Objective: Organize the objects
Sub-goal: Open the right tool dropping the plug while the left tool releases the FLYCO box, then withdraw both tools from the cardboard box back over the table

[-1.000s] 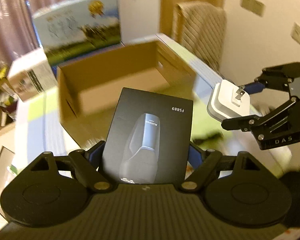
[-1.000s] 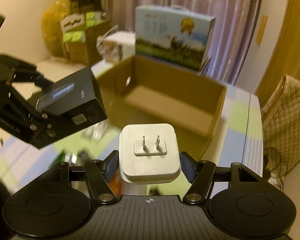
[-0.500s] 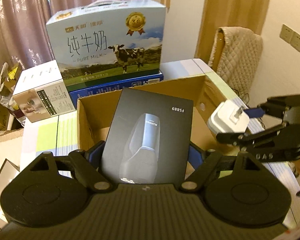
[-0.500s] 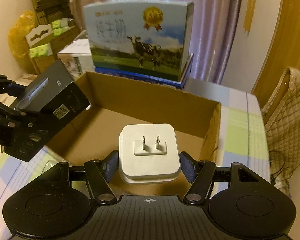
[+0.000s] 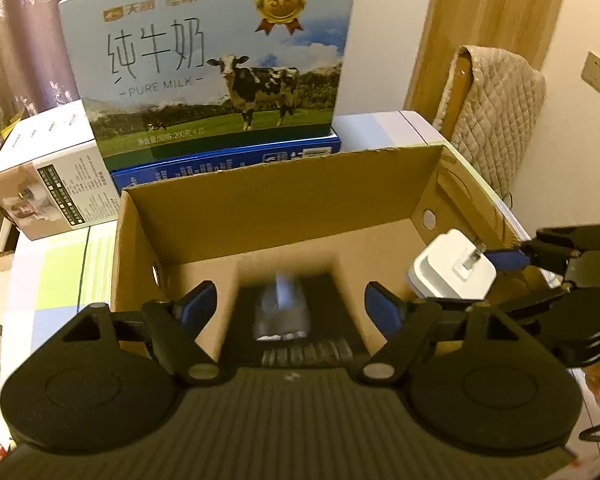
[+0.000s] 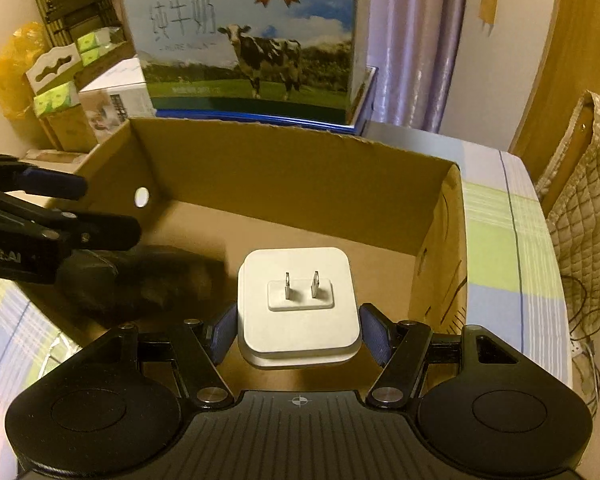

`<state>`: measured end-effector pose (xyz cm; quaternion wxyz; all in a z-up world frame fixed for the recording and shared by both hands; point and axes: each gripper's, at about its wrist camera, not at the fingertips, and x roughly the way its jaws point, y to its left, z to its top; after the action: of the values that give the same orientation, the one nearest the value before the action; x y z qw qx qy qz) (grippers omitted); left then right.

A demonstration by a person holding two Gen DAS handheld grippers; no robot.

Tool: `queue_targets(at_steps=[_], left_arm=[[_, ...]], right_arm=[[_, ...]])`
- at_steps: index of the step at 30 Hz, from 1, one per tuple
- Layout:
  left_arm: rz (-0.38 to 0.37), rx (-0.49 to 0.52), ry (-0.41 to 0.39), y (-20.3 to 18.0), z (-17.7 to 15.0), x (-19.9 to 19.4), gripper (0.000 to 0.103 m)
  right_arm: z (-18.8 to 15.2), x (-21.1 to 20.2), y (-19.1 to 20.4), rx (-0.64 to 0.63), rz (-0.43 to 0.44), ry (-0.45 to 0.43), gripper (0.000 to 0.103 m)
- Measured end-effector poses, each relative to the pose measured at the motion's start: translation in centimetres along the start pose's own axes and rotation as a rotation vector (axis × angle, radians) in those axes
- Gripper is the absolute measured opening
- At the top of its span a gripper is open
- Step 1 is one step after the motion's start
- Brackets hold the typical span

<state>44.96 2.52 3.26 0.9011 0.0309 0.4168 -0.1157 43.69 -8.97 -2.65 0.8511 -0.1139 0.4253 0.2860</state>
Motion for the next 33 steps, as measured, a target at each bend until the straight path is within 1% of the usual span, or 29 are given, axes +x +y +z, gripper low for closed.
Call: queue_targets(at_steps=[1, 5, 9, 14, 17, 20, 22, 25, 31, 33], left_arm=[[0.006, -0.009, 0.0, 0.2, -0.1, 0.2, 0.085], [0.01, -0.027, -0.012, 0.9, -0.4, -0.2, 0.085], [0.012, -0.034, -0.036, 1.4, -0.7, -1.8, 0.085], [0.011, -0.047, -0.063, 1.5, -1.8, -4.7, 0.085], [0.011, -0.069, -0.08, 1.3, -2.9, -7.0, 0.085], [0.01, -0.09, -0.094, 1.0, -4.4, -9.6, 0.085], [0.007, -0.1, -0.099, 0.6, -5.6, -11.4, 0.085], [0.011, -0.112, -0.108, 0.0, -7.8, -14.2, 0.089], [-0.004, -0.124, -0.116, -1.7, -12.7, -18.9, 0.093], [-0.017, -0.122, -0.116, -2.3, -14.3, -20.2, 0.095]], right_arm=[[0.0, 0.2, -0.1, 0.003, 0.0, -0.001, 0.062], [0.0, -0.3, -0.8, 0.036, 0.02, -0.057, 0.063], [0.1, -1.8, -0.9, 0.048, 0.002, -0.092, 0.063], [-0.7, -5.4, -0.5, 0.053, -0.005, -0.128, 0.063], [-1.7, -8.2, 0.1, 0.05, -0.006, -0.149, 0.063], [-3.2, -11.3, 0.8, 0.064, 0.0, -0.159, 0.063], [-4.6, -13.3, 1.5, 0.046, 0.002, -0.169, 0.063], [-7.1, -16.3, 2.6, 0.048, 0.012, -0.185, 0.063], [-13.0, -21.0, 4.0, 0.094, 0.047, -0.195, 0.063], [-15.0, -22.3, 4.4, 0.112, 0.047, -0.193, 0.063]])
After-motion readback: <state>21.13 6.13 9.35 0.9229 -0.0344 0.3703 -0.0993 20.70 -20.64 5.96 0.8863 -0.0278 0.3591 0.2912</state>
